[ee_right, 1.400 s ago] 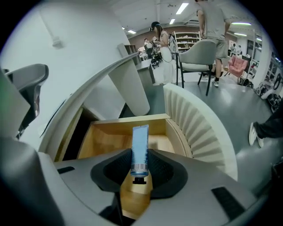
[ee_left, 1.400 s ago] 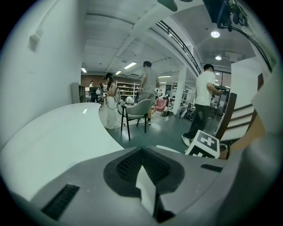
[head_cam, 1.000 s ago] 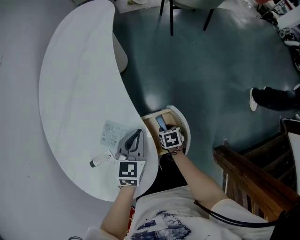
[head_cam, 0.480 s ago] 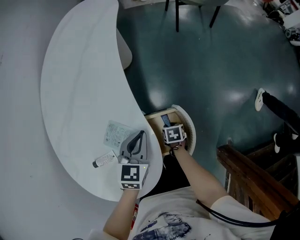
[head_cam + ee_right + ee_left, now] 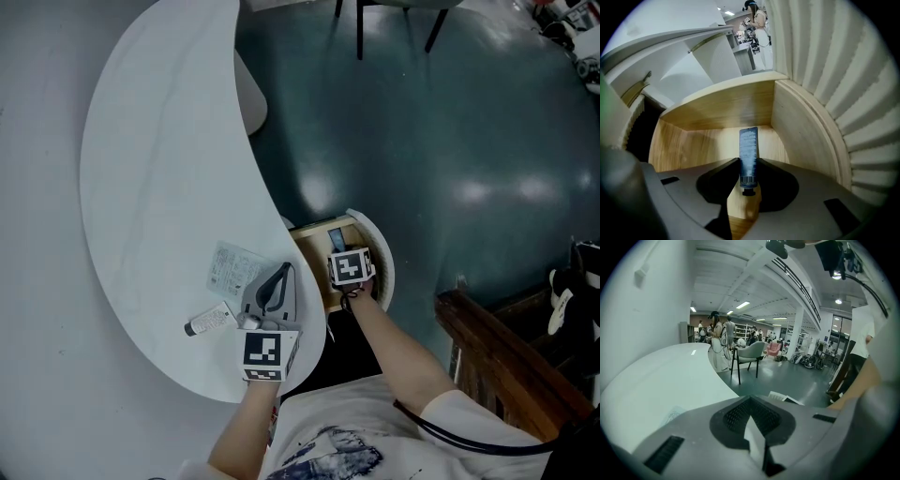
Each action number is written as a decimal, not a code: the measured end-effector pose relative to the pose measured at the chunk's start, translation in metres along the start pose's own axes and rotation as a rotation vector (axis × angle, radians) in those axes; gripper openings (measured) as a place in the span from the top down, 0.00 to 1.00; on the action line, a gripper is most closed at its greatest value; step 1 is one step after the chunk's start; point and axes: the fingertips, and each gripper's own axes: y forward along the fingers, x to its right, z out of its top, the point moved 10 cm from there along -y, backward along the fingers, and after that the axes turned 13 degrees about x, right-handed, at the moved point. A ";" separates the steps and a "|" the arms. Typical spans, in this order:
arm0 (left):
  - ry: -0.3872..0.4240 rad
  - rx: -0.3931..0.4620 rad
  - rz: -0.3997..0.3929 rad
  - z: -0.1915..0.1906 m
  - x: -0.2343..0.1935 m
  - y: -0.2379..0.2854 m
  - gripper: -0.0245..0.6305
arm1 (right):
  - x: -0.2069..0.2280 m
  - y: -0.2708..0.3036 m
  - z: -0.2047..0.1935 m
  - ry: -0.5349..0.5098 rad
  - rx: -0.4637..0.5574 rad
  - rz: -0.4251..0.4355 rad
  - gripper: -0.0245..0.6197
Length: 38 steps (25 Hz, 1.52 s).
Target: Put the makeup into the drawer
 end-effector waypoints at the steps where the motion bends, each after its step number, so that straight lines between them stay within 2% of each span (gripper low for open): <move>1: -0.001 -0.003 0.001 0.000 0.000 0.000 0.89 | 0.000 0.000 0.000 -0.002 -0.005 -0.001 0.76; 15: -0.027 -0.020 0.056 -0.008 0.003 -0.007 0.89 | 0.000 0.011 -0.003 -0.054 -0.040 -0.021 0.75; 27: -0.061 -0.009 0.122 -0.010 0.017 -0.018 0.89 | -0.003 0.011 -0.003 -0.065 -0.050 0.024 0.75; 38: -0.048 0.015 0.109 -0.002 0.026 -0.034 0.89 | -0.004 -0.012 0.013 -0.034 0.000 0.023 0.75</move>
